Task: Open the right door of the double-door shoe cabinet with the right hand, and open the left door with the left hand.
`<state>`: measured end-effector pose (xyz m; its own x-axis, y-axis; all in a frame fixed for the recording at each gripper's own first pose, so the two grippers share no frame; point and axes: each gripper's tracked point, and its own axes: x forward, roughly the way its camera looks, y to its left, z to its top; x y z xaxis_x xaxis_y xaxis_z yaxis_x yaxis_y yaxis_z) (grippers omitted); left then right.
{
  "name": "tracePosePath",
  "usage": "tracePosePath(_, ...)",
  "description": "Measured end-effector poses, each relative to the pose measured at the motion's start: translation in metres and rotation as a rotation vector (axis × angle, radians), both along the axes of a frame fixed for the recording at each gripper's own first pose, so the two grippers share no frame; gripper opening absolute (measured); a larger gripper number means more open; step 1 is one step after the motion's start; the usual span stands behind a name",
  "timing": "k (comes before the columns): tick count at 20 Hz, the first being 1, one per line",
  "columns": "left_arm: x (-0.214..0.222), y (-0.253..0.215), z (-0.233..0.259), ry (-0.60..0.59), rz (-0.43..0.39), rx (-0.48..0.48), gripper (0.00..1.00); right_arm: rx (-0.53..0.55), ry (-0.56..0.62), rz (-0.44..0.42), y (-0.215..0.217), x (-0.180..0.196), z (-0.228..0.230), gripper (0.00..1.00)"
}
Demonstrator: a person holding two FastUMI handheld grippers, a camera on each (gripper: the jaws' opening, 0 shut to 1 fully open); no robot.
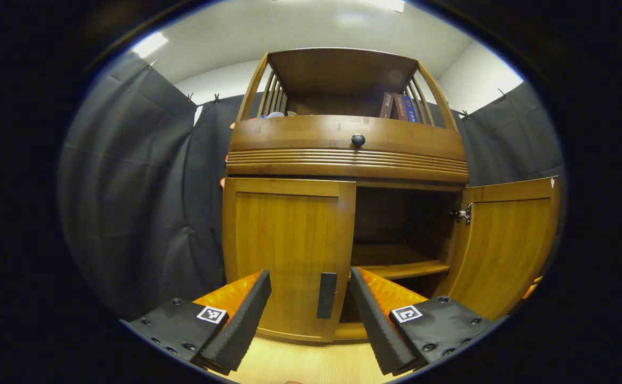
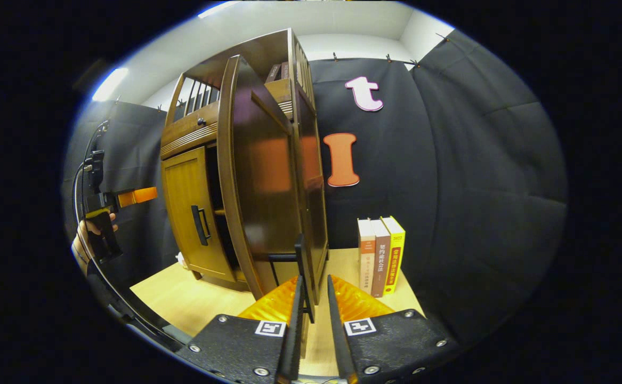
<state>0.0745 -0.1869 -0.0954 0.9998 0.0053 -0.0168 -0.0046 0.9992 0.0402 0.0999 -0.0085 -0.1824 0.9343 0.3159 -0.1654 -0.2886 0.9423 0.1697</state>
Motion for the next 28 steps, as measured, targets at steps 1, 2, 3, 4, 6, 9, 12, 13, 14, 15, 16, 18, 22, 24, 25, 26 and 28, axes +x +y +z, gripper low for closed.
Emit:
tracePosePath(1,0.006,-0.003,-0.005,-0.011,-0.014,-0.003,0.97,-0.002,-0.001,-0.013,-0.004,0.000,0.000,0.30)
tracePosePath(2,0.014,-0.005,-0.013,-0.008,-0.020,-0.002,0.96,-0.002,-0.003,-0.028,-0.007,0.000,0.002,0.39)
tracePosePath(3,0.024,-0.005,-0.023,-0.002,-0.025,-0.001,0.94,-0.003,-0.003,-0.041,-0.010,-0.001,0.003,0.48)
tracePosePath(4,0.032,-0.005,-0.034,0.012,-0.027,0.004,0.94,-0.002,-0.005,-0.058,-0.014,-0.001,0.003,0.56)
tracePosePath(6,0.047,-0.005,-0.050,0.023,-0.027,0.023,0.94,0.006,-0.004,-0.086,-0.018,0.000,0.004,0.73)
tracePosePath(9,0.072,-0.012,-0.077,0.053,-0.055,0.032,0.94,0.021,-0.007,-0.132,-0.026,0.002,0.005,0.91)
tracePosePath(12,0.094,-0.014,-0.099,0.081,-0.070,0.026,0.94,0.031,-0.007,-0.170,-0.032,0.001,0.008,1.00)
tracePosePath(13,0.100,-0.011,-0.107,0.094,-0.068,0.022,0.94,0.030,-0.006,-0.179,-0.034,0.002,0.008,1.00)
tracePosePath(14,0.107,-0.010,-0.115,0.109,-0.068,0.015,0.94,0.028,-0.007,-0.188,-0.036,0.002,0.008,1.00)
tracePosePath(15,0.112,-0.008,-0.122,0.122,-0.067,0.007,0.94,0.025,-0.009,-0.200,-0.038,0.002,0.008,1.00)
tracePosePath(16,0.117,-0.006,-0.127,0.131,-0.066,0.002,0.94,0.023,-0.009,-0.212,-0.040,0.002,0.008,0.93)
tracePosePath(18,0.124,-0.003,-0.136,0.146,-0.067,0.000,0.95,0.030,-0.006,-0.230,-0.041,0.001,0.009,0.93)
tracePosePath(22,0.130,-0.003,-0.147,0.160,-0.084,-0.024,0.93,0.031,0.000,-0.263,-0.042,0.002,0.008,1.00)
tracePosePath(24,0.134,-0.006,-0.148,0.156,-0.094,-0.032,0.90,0.033,0.003,-0.276,-0.043,0.001,0.007,1.00)
tracePosePath(25,0.136,-0.008,-0.150,0.157,-0.102,-0.026,0.83,0.034,0.002,-0.282,-0.043,0.001,0.008,1.00)
tracePosePath(26,0.136,-0.010,-0.151,0.161,-0.116,-0.017,0.76,0.036,0.001,-0.287,-0.043,0.001,0.008,1.00)
tracePosePath(28,0.137,-0.014,-0.152,0.157,-0.132,0.002,0.63,0.040,0.003,-0.297,-0.043,0.000,0.008,1.00)
